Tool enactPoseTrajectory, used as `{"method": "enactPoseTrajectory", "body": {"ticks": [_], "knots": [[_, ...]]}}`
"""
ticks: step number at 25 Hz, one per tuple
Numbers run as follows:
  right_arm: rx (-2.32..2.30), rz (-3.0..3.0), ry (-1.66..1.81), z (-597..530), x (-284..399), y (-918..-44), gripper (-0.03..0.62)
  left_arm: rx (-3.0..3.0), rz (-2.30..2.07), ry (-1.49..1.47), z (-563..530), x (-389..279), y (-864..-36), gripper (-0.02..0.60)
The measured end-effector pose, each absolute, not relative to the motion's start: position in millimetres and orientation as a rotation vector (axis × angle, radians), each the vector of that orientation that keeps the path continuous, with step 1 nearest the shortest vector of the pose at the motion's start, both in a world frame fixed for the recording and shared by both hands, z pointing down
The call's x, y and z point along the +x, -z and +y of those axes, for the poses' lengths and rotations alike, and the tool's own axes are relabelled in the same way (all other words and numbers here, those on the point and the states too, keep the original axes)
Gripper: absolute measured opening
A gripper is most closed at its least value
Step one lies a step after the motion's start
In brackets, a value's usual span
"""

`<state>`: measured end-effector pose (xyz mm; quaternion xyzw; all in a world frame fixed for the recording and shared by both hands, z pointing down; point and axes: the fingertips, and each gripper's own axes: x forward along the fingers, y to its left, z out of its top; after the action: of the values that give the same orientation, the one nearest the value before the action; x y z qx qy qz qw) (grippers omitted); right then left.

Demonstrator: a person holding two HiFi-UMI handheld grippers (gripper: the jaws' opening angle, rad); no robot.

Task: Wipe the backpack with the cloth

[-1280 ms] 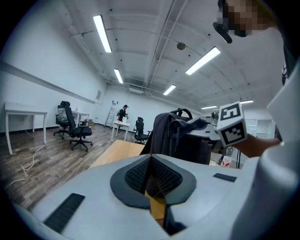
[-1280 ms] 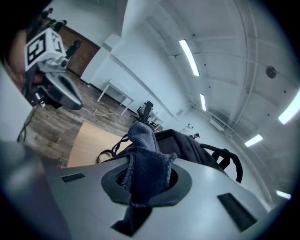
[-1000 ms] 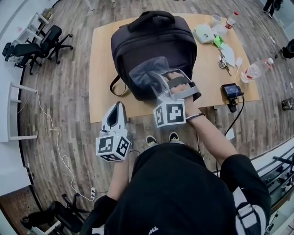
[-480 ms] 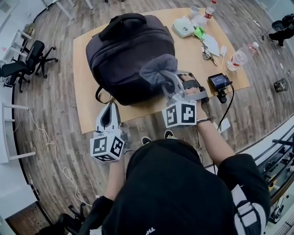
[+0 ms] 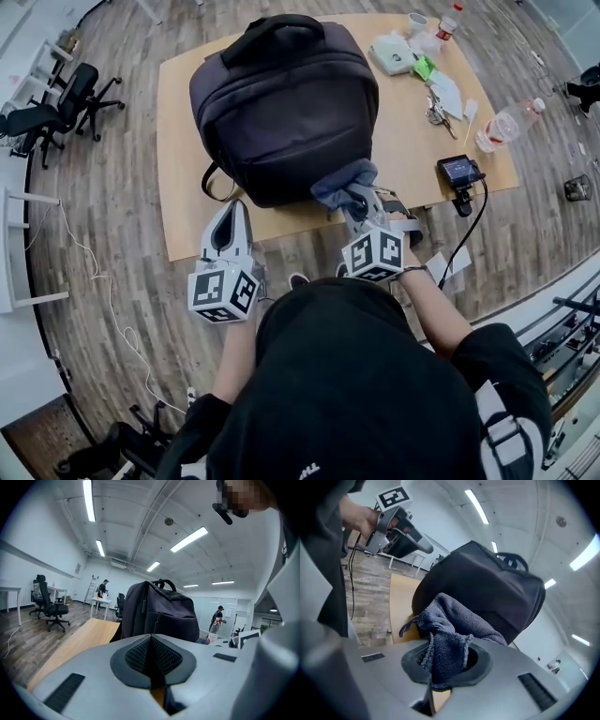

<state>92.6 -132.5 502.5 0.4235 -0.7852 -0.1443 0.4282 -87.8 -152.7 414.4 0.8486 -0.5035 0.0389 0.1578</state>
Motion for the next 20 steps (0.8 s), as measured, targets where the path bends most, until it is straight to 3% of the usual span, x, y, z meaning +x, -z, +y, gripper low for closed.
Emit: {"method": "enactPoseTrajectory", "body": {"ticks": [9,16,20], "knots": [[0.855,-1.937,-0.022,-127.0,74.5,-644.1,0.040,2.401,-1.488,-0.116,-156.8,-110.9,-417.2,0.017],[0.718,-2.078,0.084,-130.8,-13.8,-614.4,0.040,2.383,-1.525,-0.108,-161.9,-130.4,-415.4,0.017],[0.710,-2.131,0.161,-130.2,-31.6,-571.5,0.040,2.368,-1.555,-0.104,-163.7,-146.1,-413.8,0.017]]}}
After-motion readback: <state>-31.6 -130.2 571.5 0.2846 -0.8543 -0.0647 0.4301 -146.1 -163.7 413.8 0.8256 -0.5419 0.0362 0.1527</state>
